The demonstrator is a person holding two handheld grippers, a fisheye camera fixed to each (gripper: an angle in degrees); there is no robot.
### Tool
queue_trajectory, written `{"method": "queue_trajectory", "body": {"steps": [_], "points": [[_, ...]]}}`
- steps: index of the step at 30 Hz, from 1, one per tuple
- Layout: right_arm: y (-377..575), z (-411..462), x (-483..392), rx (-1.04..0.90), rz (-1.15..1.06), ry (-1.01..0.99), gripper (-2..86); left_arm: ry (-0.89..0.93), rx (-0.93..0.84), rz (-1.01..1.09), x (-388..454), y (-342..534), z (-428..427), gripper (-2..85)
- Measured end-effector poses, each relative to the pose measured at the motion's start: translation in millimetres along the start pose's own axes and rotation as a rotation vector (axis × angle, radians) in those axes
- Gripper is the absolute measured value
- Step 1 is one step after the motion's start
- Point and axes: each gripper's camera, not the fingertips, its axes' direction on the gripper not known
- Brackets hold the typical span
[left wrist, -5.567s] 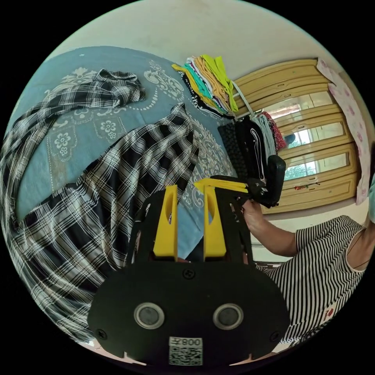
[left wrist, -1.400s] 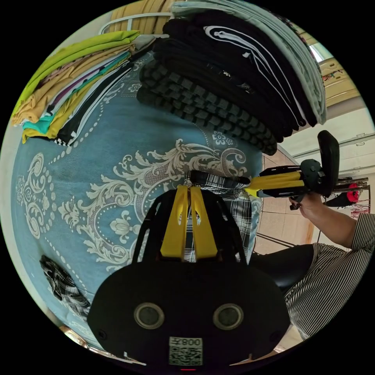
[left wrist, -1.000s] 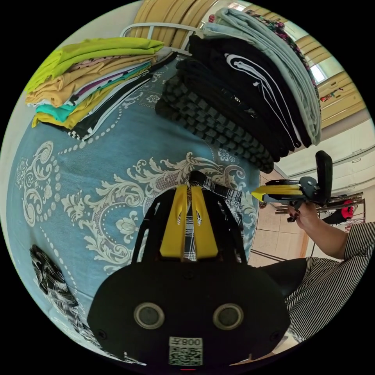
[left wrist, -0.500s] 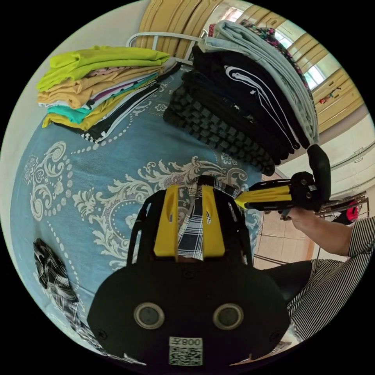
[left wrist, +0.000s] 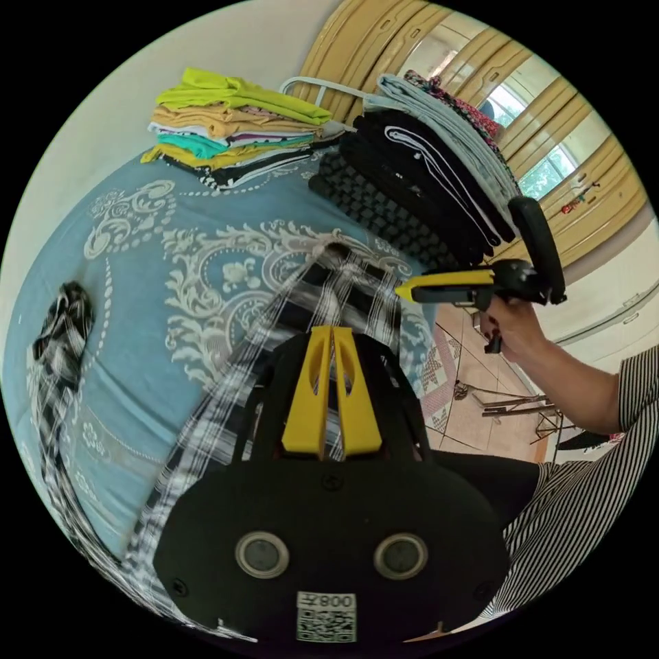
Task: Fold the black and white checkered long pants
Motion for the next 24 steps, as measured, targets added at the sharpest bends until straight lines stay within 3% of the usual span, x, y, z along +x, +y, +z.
{"method": "queue_trajectory", "body": {"steps": [4,8,13,15,19,24], "points": [[-12,5,-42,-0.002,-0.061,0.044,0.1,-0.009,-0.129,-0.074,-4,80,22,0.3],[-20,-5,-90,0.045,-0.144,0.049,0.1,0.029,-0.069,-0.124,-9,140,-1,0.2],[-26,36,-175,-0.086,-0.340,0.071,0.1,-0.237,-0.139,-0.279,-29,243,-14,0.2],[-28,63,-199,-0.175,-0.388,0.114,0.1,-0.226,-0.216,-0.332,-43,271,0,0.2],[-27,80,-237,-0.123,-0.463,0.248,0.2,-0.170,-0.147,-0.345,-60,304,5,0.2],[-38,86,-258,-0.104,-0.442,0.266,0.3,-0.179,-0.104,-0.288,-68,338,12,0.2]]}}
